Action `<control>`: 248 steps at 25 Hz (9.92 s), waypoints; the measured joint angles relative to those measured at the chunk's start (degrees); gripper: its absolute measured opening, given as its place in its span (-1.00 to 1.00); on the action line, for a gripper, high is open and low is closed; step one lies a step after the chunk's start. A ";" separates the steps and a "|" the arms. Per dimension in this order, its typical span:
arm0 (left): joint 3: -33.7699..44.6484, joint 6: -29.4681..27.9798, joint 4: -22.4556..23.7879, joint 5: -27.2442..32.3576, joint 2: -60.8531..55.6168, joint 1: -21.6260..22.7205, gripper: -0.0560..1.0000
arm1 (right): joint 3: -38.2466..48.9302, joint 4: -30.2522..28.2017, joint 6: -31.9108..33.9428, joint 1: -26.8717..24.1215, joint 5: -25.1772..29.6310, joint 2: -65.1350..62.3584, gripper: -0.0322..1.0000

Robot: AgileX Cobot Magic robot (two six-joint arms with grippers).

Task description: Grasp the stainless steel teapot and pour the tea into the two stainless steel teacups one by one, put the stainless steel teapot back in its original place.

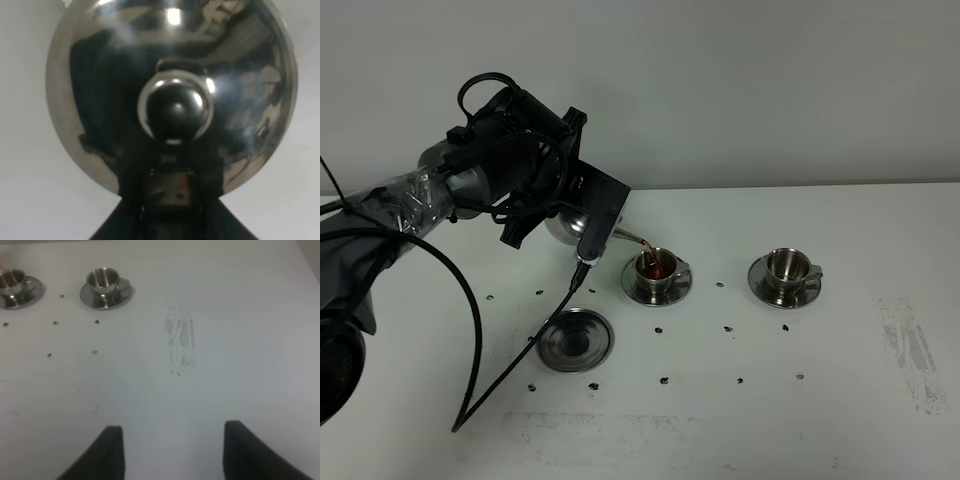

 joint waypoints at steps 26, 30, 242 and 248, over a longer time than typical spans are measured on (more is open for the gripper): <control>0.00 0.19 1.79 -0.05 0.00 -0.48 -0.46 | 0.00 0.00 0.00 0.00 0.00 0.00 -0.10; 0.00 0.51 1.83 -0.16 0.00 -0.73 -0.46 | 0.00 0.00 0.00 0.00 0.00 0.00 -0.10; -35.33 8.36 0.12 0.93 21.58 -13.01 -0.46 | 0.00 0.00 0.00 0.00 -0.07 0.00 -0.10; -35.33 8.36 0.91 0.55 21.70 -13.46 -0.46 | 0.00 0.00 0.00 0.00 -0.07 0.00 -0.10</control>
